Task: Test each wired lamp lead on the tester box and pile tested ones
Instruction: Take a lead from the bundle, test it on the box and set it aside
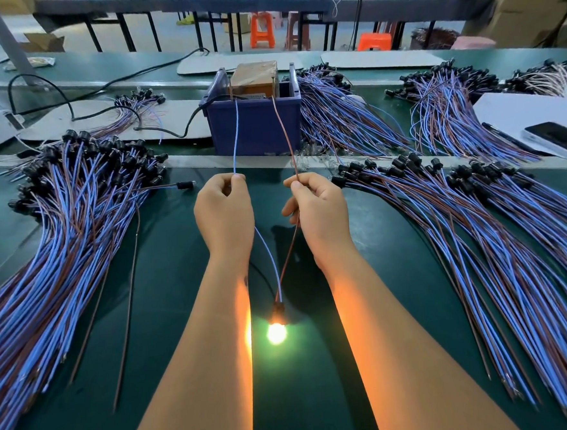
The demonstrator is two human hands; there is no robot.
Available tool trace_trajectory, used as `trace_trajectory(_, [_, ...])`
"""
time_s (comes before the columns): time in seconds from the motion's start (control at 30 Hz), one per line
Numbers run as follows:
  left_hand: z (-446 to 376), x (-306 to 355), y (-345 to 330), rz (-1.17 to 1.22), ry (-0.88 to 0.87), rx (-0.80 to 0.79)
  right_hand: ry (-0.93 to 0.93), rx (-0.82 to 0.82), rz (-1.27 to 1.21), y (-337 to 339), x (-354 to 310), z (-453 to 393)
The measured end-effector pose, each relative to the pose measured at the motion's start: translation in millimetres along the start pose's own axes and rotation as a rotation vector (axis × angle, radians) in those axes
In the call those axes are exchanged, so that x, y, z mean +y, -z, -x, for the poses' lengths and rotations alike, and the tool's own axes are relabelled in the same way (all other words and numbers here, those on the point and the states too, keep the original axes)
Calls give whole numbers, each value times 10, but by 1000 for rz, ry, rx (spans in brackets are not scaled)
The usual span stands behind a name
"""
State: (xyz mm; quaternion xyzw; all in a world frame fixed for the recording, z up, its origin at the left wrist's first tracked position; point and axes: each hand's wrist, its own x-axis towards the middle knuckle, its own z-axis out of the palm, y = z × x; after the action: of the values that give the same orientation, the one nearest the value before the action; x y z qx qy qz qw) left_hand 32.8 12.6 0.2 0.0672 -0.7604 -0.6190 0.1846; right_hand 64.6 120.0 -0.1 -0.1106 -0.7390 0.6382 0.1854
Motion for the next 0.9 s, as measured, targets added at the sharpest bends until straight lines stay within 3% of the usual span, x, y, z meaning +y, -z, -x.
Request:
trace_trajectory(0.37, [-7,-9,2,43,-9,-25,15,-5,26,-6,10,-5])
trace_trajectory(0.67, [17,75,-13,362,156,-368,111,-184,175,-94,40,16])
trace_trajectory(0.8, [-40,58,19,397,174,-323,84,-187,47,-61,23,-6])
trace_trajectory(0.9, [-95,57,55,587,249,-296,28,-208,-47,-8,7,-19])
